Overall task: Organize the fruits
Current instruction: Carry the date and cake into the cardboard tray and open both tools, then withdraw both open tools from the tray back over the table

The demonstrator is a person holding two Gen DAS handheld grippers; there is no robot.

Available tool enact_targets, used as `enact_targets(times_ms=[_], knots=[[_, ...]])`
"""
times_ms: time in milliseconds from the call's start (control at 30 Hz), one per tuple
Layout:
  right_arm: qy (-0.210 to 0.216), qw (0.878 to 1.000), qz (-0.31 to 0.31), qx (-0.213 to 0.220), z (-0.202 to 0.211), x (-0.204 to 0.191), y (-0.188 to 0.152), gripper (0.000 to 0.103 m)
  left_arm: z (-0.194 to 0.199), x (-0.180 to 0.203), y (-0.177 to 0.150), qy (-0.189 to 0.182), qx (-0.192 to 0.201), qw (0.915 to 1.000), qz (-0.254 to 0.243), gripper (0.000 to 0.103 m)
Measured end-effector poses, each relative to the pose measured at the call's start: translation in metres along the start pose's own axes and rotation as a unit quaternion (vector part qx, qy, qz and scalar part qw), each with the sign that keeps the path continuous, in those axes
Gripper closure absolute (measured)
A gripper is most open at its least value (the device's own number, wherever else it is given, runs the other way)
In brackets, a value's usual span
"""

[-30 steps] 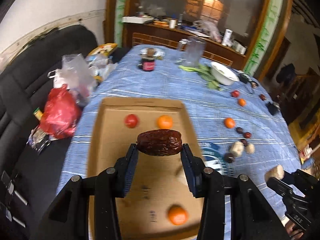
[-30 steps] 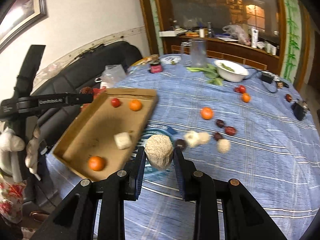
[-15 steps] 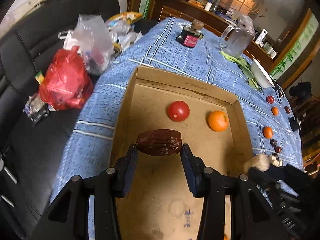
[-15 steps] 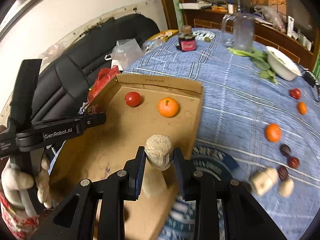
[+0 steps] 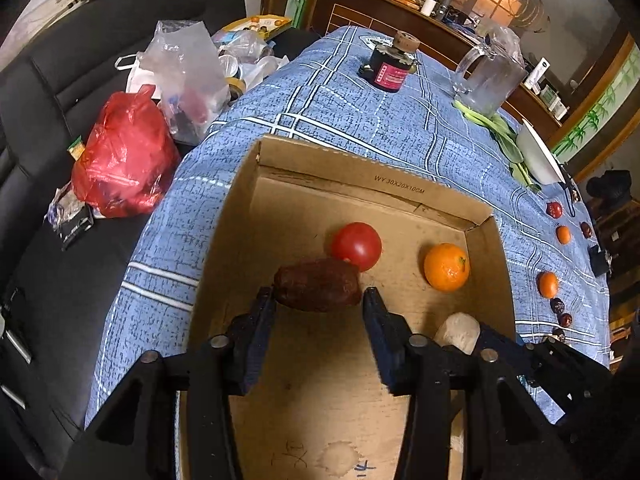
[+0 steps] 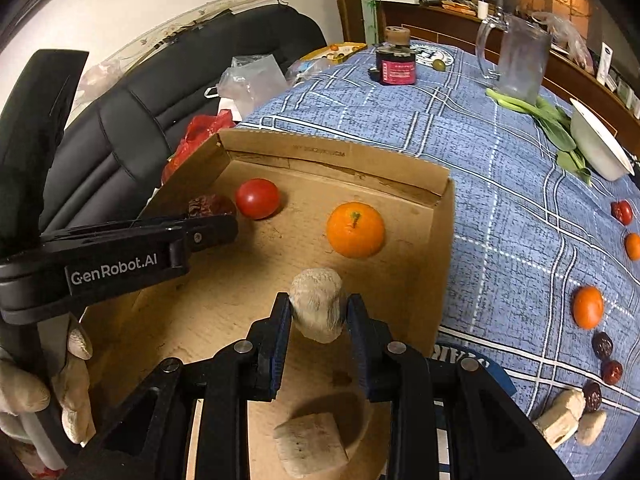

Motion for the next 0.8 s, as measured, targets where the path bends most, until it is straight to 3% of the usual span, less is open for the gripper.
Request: enact_targets(times_ms=[33,100,300,367,533,800], knots=[[0.000,1.000,0.001,0.005,0.002,0.000,0.000,0.060,0.003,0.000,0.000,0.000,0.001,1.0000,0.002,0.047],[0.002,1.000,-0.002,0.014,0.007,0.001,0.000,0.044,0.008,0.000,-0.001,0.002,0.005,1.0000,0.004,0.046],[0.008,0.998,-0.027,0.047,0.040,0.017,-0.003,0.043,0.039,0.007,-0.010,-0.004,0.031,0.9995,0.010,0.044],[0.015,0.997,-0.042,0.059,0.054,0.027,-0.009,0.043,0.055,0.013,-0.016,-0.008,0.048,0.9988,0.009,0.038],[0.034,0.991,-0.103,0.078,0.087,0.059,-0.038,0.040,0.096,0.044,-0.046,-0.049,0.098,0.9940,-0.005,0.036],[0.050,0.966,-0.232,0.103,0.130,0.127,-0.107,0.032,0.138,0.126,-0.113,-0.118,0.157,0.9786,-0.062,0.029]])
Point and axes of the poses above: each gripper's, at about its wrist camera, not at the fingertips, and z roughly against the way its jaws point, x to its right, y to its top, the point moved 5 cm from there along -z, roughly the way its jaws point, and after that the axes turned 15 degrees about -y, right-handed, at the moved point
